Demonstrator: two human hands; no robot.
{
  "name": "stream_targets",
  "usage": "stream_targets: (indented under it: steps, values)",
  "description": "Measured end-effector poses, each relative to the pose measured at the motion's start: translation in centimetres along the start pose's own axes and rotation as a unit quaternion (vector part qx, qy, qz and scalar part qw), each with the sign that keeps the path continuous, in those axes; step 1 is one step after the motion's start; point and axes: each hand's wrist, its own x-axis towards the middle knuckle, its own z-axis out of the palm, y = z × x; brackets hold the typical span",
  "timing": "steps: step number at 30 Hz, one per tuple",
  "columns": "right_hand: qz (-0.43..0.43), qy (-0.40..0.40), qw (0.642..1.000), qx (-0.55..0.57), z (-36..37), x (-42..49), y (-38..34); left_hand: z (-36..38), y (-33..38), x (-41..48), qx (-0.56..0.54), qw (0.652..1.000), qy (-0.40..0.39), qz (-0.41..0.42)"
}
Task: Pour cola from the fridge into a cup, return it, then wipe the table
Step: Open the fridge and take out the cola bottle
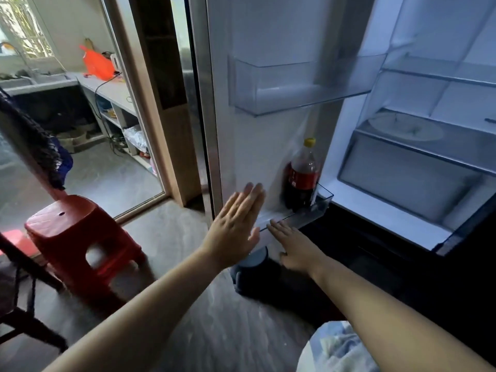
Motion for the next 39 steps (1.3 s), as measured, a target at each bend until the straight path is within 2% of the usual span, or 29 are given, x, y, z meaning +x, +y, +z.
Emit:
stream_targets:
  steps: [4, 8, 20, 22, 26, 28, 32, 36, 39]
  values:
    - [0.028, 0.022, 0.999, -0.025, -0.3, 0.5, 1.2, 4.8, 0.5, -1.6, 0.036, 0.976, -0.207, -0.051]
    - [0.065, 0.019, 0.995, -0.074, -1.1, 1.1, 2.4, 6.8, 0.1, -0.8, 0.015, 0.962, -0.265, -0.066]
    - [0.072, 0.013, 0.997, -0.009, -1.6, 3.7, 1.4, 8.1, -3.1, -0.8, 0.019, 0.969, -0.231, -0.089]
    - [0.066, 0.038, 0.997, -0.022, -3.4, 4.3, 1.2, 8.1, -3.7, -0.8, 0.009, 0.973, -0.214, -0.089]
    - [0.078, 0.178, 0.981, -0.020, -8.9, 6.7, 2.0, 8.3, -4.6, -0.4, -0.010, 0.974, -0.207, -0.096]
    - [0.082, 0.216, 0.972, -0.041, -11.3, 8.3, 2.8, 8.3, -4.9, -0.3, -0.009, 0.973, -0.213, -0.093]
    - [0.129, 0.225, 0.962, -0.086, -14.5, 11.4, 4.7, 9.1, -5.8, -0.7, 0.018, 0.978, -0.194, -0.076]
    - [0.194, 0.182, 0.962, -0.060, -15.4, 13.4, 5.9, 9.4, -6.2, -0.6, 0.000, 0.979, -0.191, -0.075]
    - [0.190, 0.212, 0.955, -0.082, -15.0, 13.7, 6.1, 9.6, -6.6, -0.7, -0.004, 0.978, -0.196, -0.074]
